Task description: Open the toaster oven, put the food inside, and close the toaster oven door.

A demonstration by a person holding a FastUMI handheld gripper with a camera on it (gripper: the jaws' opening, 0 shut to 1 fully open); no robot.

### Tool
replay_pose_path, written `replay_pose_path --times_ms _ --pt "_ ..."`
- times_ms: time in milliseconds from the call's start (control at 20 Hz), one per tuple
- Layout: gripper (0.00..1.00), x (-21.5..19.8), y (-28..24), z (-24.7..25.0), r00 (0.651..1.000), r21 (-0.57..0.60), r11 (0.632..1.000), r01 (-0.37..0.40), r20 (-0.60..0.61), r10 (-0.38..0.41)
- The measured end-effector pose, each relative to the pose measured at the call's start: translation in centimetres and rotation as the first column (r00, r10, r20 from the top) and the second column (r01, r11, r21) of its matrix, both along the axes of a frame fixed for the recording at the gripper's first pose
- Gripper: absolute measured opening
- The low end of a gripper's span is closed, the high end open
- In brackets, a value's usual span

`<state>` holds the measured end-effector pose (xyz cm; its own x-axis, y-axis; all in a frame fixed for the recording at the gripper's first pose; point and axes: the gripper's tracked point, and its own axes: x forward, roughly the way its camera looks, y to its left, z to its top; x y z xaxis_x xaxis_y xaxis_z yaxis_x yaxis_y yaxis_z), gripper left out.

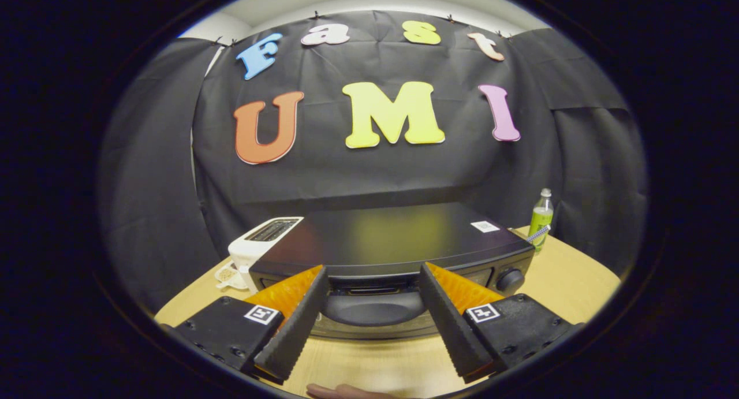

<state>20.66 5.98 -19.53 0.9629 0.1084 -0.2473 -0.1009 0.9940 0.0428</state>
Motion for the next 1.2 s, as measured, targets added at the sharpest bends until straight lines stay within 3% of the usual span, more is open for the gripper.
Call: replay_pose_path --times_ms 200,450,950,1200 --pt "1.00 0.0 -0.1 -0.1 0.999 -0.111 0.994 0.016 0.042 -0.011" --pt "1.00 -1.2 -0.2 -0.6 1.000 -0.066 0.998 0.006 0.010 -0.005" --pt "1.00 -6.4 -0.9 -2.6 0.992 -0.095 0.995 -0.005 -0.129 -0.007" --pt "1.00 -9.2 -1.2 -4.7 0.969 -0.140 0.990 0.009 -0.245 -0.043"
